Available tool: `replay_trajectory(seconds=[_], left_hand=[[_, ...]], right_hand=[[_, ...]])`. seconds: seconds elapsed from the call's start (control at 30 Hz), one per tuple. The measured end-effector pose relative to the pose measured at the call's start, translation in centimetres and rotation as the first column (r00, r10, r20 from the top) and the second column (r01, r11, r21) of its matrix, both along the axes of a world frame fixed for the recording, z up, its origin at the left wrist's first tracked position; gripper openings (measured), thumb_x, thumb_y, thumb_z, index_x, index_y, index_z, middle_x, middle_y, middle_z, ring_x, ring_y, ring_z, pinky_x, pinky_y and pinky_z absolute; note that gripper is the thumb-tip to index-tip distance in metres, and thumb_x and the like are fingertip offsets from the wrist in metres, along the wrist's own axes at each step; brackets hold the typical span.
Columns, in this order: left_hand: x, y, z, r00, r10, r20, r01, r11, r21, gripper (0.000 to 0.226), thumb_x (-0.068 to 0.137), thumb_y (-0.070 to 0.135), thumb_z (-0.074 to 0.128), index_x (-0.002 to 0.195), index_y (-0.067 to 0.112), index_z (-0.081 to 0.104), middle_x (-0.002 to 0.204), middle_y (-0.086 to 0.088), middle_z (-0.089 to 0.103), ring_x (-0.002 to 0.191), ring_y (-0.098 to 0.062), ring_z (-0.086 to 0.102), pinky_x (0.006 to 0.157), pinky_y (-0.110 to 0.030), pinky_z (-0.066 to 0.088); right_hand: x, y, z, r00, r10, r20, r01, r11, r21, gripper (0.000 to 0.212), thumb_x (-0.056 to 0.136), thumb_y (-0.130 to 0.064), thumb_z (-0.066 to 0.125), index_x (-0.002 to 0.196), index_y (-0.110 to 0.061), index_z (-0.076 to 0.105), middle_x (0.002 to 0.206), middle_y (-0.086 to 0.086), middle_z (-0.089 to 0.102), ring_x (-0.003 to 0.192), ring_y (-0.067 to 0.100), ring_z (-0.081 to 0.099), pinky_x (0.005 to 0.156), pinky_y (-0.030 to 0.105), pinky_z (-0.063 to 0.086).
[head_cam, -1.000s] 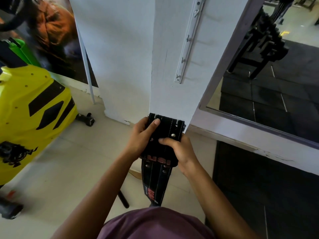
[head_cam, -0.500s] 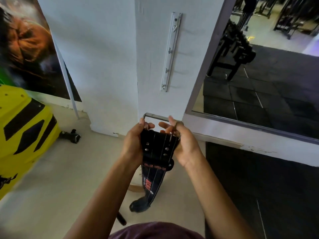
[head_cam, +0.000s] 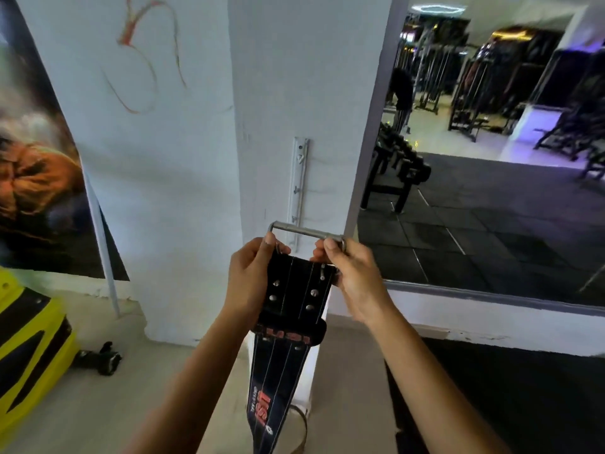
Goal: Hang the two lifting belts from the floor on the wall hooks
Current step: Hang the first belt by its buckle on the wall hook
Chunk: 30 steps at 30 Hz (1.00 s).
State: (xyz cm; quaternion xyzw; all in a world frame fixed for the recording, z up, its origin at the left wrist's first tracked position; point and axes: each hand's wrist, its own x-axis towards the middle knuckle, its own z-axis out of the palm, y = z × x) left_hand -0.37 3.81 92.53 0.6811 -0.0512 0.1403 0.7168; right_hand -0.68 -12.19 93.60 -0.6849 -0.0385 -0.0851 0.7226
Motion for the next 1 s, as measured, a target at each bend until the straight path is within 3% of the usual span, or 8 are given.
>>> replay_trajectory(seconds=[0.1, 0.2, 0.27, 0.47, 0.57, 0.63, 0.8, 1.0], left_hand=[[2.5, 0.2, 4.0, 0.978, 0.098, 0.186, -0.117, 0.989, 0.093, 0.039, 0.099, 0.034, 0.045, 0.075, 0.011, 0.065, 0.071, -0.006, 0.067, 0.066, -0.017, 0.060, 0.066, -0.037, 0.049], [5.7, 0.4, 9.6, 0.920, 0.274, 0.281, -0.290, 0.957, 0.019, 0.039, 0.100, 0.028, 0.043, 0.070, 0.013, 0.063, 0.069, -0.004, 0.067, 0.066, -0.019, 0.059, 0.066, -0.036, 0.047], [6.4, 0.0, 10.6, 0.898, 0.350, 0.267, -0.361, 0.933, -0.009, 0.039, 0.100, 0.024, 0.043, 0.069, 0.013, 0.064, 0.068, -0.002, 0.066, 0.066, -0.018, 0.060, 0.064, -0.034, 0.045], [7.6, -1.3, 10.8, 0.879, 0.399, 0.262, -0.416, 0.909, 0.009, 0.038, 0.099, 0.023, 0.042, 0.070, 0.013, 0.065, 0.067, -0.003, 0.066, 0.067, -0.022, 0.063, 0.066, -0.038, 0.048], [9.1, -2.0, 12.3, 0.860, 0.416, 0.295, -0.429, 0.903, -0.023, 0.037, 0.099, 0.024, 0.043, 0.070, 0.014, 0.065, 0.066, -0.004, 0.066, 0.066, -0.024, 0.062, 0.064, -0.038, 0.048], [9.9, -2.4, 13.1, 0.862, 0.413, 0.293, -0.421, 0.906, -0.041, 0.037, 0.099, 0.026, 0.044, 0.070, 0.015, 0.065, 0.066, -0.006, 0.065, 0.066, -0.025, 0.060, 0.064, -0.039, 0.047], [12.0, -3.0, 16.1, 0.865, 0.366, 0.343, -0.357, 0.930, -0.090, 0.038, 0.099, 0.031, 0.046, 0.072, 0.015, 0.067, 0.062, -0.002, 0.062, 0.061, -0.020, 0.057, 0.062, -0.039, 0.046], [14.5, -3.2, 22.3, 0.814, 0.349, 0.464, -0.338, 0.935, -0.111, 0.040, 0.098, 0.036, 0.046, 0.074, 0.011, 0.066, 0.064, -0.004, 0.062, 0.060, -0.017, 0.057, 0.058, -0.030, 0.045]], right_hand=[[1.7, 0.6, 4.9, 0.988, 0.012, 0.152, -0.002, 0.998, -0.063, 0.021, 0.099, -0.025, 0.053, 0.097, -0.009, 0.067, 0.086, -0.002, 0.070, 0.088, 0.016, 0.069, 0.088, 0.038, 0.053], [3.4, 0.6, 10.5, 0.946, 0.212, 0.244, -0.209, 0.977, -0.041, 0.029, 0.093, -0.032, 0.059, 0.113, -0.011, 0.062, 0.095, 0.001, 0.071, 0.097, 0.015, 0.067, 0.090, 0.039, 0.051], [3.4, 0.5, 11.3, 0.920, 0.312, 0.236, -0.308, 0.950, -0.055, 0.042, 0.091, -0.026, 0.061, 0.131, -0.018, 0.052, 0.105, 0.006, 0.072, 0.107, 0.020, 0.065, 0.094, 0.039, 0.051], [4.5, 0.0, 9.7, 0.874, 0.231, 0.428, -0.221, 0.973, -0.073, 0.080, 0.078, -0.023, 0.079, 0.145, -0.032, 0.035, 0.117, 0.009, 0.070, 0.117, 0.023, 0.062, 0.099, 0.042, 0.052], [6.4, -0.6, 10.9, 0.831, 0.211, 0.515, -0.170, 0.977, -0.126, 0.043, 0.080, -0.015, 0.078, 0.120, -0.022, 0.066, 0.113, 0.008, 0.072, 0.113, 0.021, 0.064, 0.096, 0.041, 0.054], [7.4, -0.4, 11.7, 0.826, 0.130, 0.548, -0.102, 0.991, -0.081, 0.016, 0.083, -0.015, 0.073, 0.099, -0.016, 0.076, 0.104, 0.004, 0.076, 0.104, 0.017, 0.069, 0.089, 0.029, 0.053], [10.2, -0.8, 15.1, 0.802, 0.075, 0.593, -0.139, 0.988, 0.064, 0.019, 0.080, -0.020, 0.068, 0.094, -0.010, 0.076, 0.089, 0.006, 0.079, 0.092, 0.018, 0.073, 0.084, 0.023, 0.055], [14.0, -1.5, 21.3, 0.735, 0.064, 0.675, -0.104, 0.994, 0.019, 0.014, 0.090, -0.005, 0.064, 0.096, -0.010, 0.075, 0.085, 0.006, 0.078, 0.090, 0.021, 0.073, 0.088, 0.030, 0.057]])
